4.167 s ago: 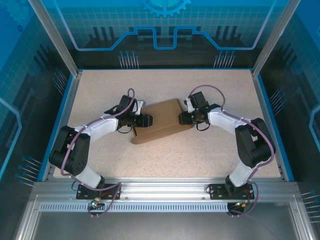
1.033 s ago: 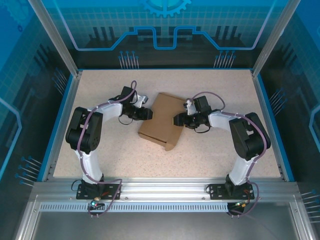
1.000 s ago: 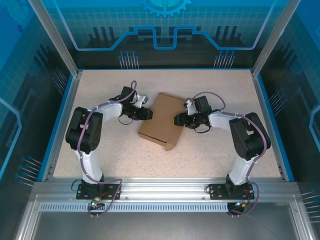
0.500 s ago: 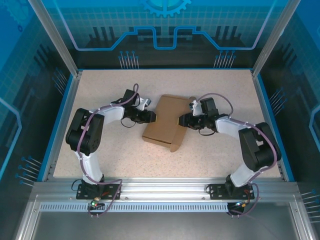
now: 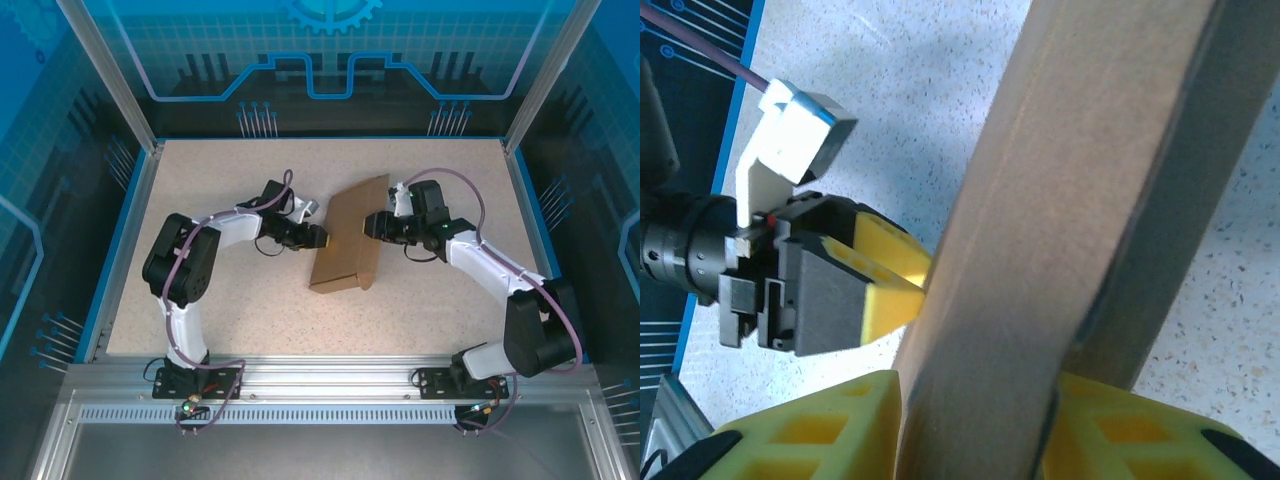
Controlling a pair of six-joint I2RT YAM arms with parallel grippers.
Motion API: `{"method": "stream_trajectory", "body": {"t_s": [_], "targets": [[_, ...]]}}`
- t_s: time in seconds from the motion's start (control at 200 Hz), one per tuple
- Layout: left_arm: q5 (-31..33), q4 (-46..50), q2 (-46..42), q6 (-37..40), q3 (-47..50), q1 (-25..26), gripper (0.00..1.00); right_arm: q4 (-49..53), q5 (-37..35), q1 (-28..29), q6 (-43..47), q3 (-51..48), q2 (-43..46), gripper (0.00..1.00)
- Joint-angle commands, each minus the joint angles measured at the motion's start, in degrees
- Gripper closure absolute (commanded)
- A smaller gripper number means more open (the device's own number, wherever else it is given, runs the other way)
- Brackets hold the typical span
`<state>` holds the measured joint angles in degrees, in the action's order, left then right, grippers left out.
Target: Fold the paper box
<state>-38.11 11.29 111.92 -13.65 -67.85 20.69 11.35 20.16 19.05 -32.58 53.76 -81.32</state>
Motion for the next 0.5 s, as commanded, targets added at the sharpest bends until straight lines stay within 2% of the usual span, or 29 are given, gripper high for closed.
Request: {"method": "stream_trajectory", "body": {"t_s": [0.0,0.16,0.495], "targets": [[-1.8,0.0,2.9,-0.6,-2.0,2.8,0.47,4.4,0.8,3.5,0.1,2.3,0.2,0.61],[-1.5,0.8,4.6,-0.2,-4.4,2.8,0.45,6.3,-2.9,6.2,-0.6,4.6,-1.0,0.63],[3.3,3.3,5.6,1.3,-8.0,1.9,0.4,8.1,-14.0,11.5,-3.9,6.8,-4.4,0.69]]}}
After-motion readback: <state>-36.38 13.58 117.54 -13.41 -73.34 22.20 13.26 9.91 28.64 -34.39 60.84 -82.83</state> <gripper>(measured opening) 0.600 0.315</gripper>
